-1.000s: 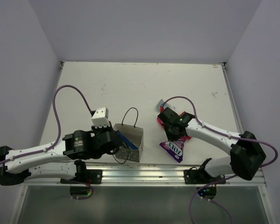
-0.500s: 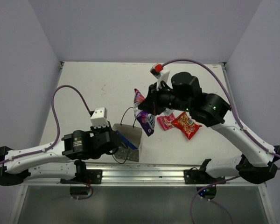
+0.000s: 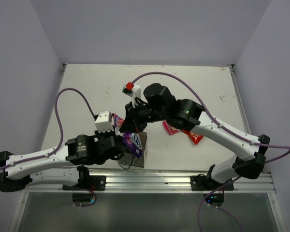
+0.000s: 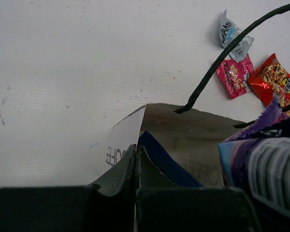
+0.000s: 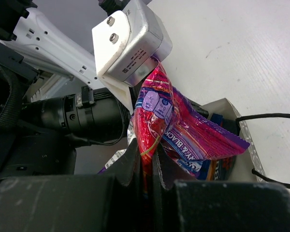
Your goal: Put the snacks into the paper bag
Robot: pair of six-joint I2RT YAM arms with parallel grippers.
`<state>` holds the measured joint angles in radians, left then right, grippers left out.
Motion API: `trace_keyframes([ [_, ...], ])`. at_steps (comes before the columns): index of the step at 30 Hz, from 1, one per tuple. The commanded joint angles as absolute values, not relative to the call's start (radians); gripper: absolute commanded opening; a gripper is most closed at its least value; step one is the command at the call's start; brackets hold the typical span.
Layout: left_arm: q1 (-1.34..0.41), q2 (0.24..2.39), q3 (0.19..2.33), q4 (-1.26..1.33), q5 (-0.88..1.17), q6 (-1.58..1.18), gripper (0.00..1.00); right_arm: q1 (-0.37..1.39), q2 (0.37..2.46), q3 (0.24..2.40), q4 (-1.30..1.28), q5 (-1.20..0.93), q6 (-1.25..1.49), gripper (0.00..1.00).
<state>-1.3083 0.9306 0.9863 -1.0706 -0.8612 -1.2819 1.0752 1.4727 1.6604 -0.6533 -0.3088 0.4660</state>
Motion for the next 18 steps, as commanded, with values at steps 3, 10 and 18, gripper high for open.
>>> trace_keyframes([
  [3, -1.305, 0.923, 1.02, -1.051, -0.89, -1.293, 0.0, 1.077, 1.483, 1.608, -0.551, -0.356, 0.505, 0.0],
  [10, -1.305, 0.914, 1.025, -1.054, -0.891, -1.292, 0.0, 1.074, 1.523, 1.545, -0.545, -0.339, 0.506, 0.0],
  [18, -1.307, 0.9, 1.019, -1.068, -0.885, -1.298, 0.0, 1.052, 1.558, 1.627, -0.594, -0.267, 0.445, 0.0],
])
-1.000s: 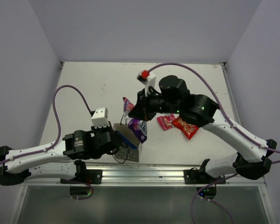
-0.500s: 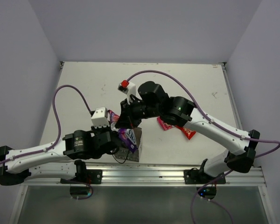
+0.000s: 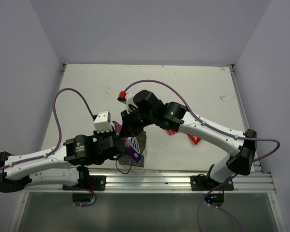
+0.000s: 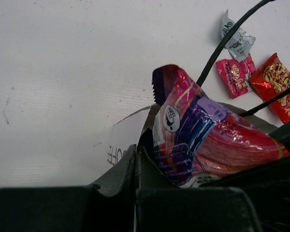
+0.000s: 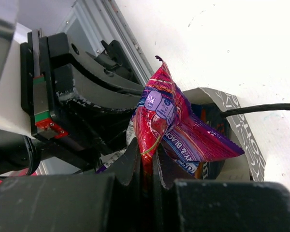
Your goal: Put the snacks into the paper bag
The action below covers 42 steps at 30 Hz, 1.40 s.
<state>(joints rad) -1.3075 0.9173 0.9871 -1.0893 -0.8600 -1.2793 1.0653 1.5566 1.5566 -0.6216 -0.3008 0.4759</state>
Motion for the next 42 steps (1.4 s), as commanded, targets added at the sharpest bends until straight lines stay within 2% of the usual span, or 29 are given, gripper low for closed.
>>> trace_keyframes([
  [1, -1.307, 0.9, 1.019, -1.071, -0.884, -1.299, 0.0, 1.043, 1.566, 1.637, -0.598, -0.262, 0.446, 0.0],
  [16, -1.307, 0.894, 1.022, -1.091, -0.888, -1.319, 0.0, 0.905, 1.612, 1.694, -0.632, -0.265, 0.436, 0.0],
  [42, -1.319, 0.893, 1.022, -1.134, -0.887, -1.361, 0.0, 0.881, 1.657, 1.706, -0.618, -0.196, 0.465, 0.0],
])
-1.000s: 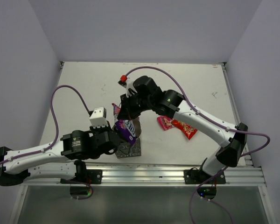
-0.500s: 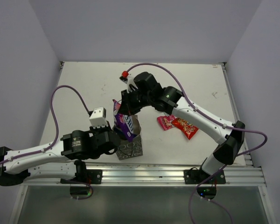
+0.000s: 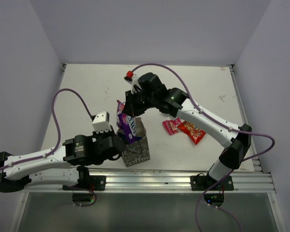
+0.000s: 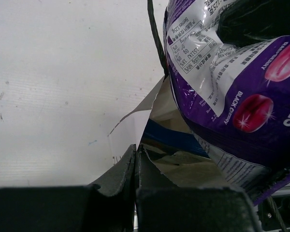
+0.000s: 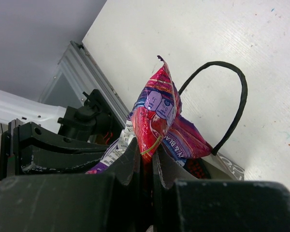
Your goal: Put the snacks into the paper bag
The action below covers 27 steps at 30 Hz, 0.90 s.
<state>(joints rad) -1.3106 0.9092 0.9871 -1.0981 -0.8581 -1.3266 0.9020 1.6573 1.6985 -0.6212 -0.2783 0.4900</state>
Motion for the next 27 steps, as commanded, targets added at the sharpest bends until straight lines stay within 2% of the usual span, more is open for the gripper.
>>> trace_keyframes([
  [1, -1.319, 0.893, 1.022, -1.132, -0.885, -1.362, 0.0, 0.881, 1.649, 1.689, -0.614, -0.193, 0.46, 0.0],
  [6, -1.321, 0.893, 1.019, -1.127, -0.89, -1.362, 0.0, 0.881, 1.582, 1.548, -0.563, -0.134, 0.451, 0.0],
  [14, -1.321, 0.888, 1.016, -1.124, -0.896, -1.358, 0.0, 0.916, 1.552, 1.528, -0.612, -0.043, 0.374, 0.0],
  [27, -1.321, 0.876, 1.0, -1.12, -0.894, -1.361, 0.0, 1.002, 1.424, 1.396, -0.693, -0.057, 0.382, 0.0],
])
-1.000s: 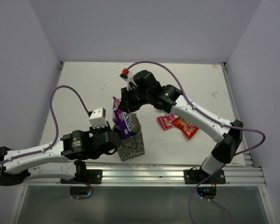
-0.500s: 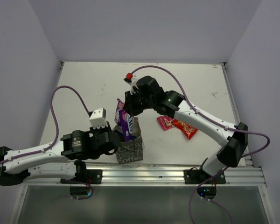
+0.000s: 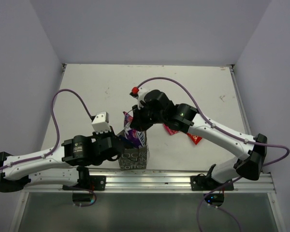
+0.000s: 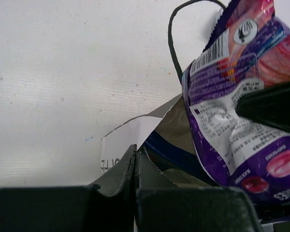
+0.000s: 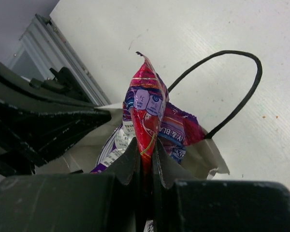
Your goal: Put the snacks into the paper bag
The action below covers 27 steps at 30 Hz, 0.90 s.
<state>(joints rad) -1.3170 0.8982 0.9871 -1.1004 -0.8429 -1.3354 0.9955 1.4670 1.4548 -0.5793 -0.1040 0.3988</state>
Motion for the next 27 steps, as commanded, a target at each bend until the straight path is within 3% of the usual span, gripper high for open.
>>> trace_keyframes([
  [1, -1.321, 0.876, 1.0, -1.12, -0.894, -1.361, 0.0, 1.005, 1.414, 1.396, -0.693, -0.063, 0.388, 0.0],
  [11, -1.321, 0.87, 0.997, -1.108, -0.891, -1.353, 0.0, 1.055, 1.416, 1.327, -0.686, -0.107, 0.428, 0.0],
  [27, -1.322, 0.839, 0.982, -1.109, -0.896, -1.351, 0.0, 1.193, 1.562, 1.459, -0.814, -0.057, 0.445, 0.0],
])
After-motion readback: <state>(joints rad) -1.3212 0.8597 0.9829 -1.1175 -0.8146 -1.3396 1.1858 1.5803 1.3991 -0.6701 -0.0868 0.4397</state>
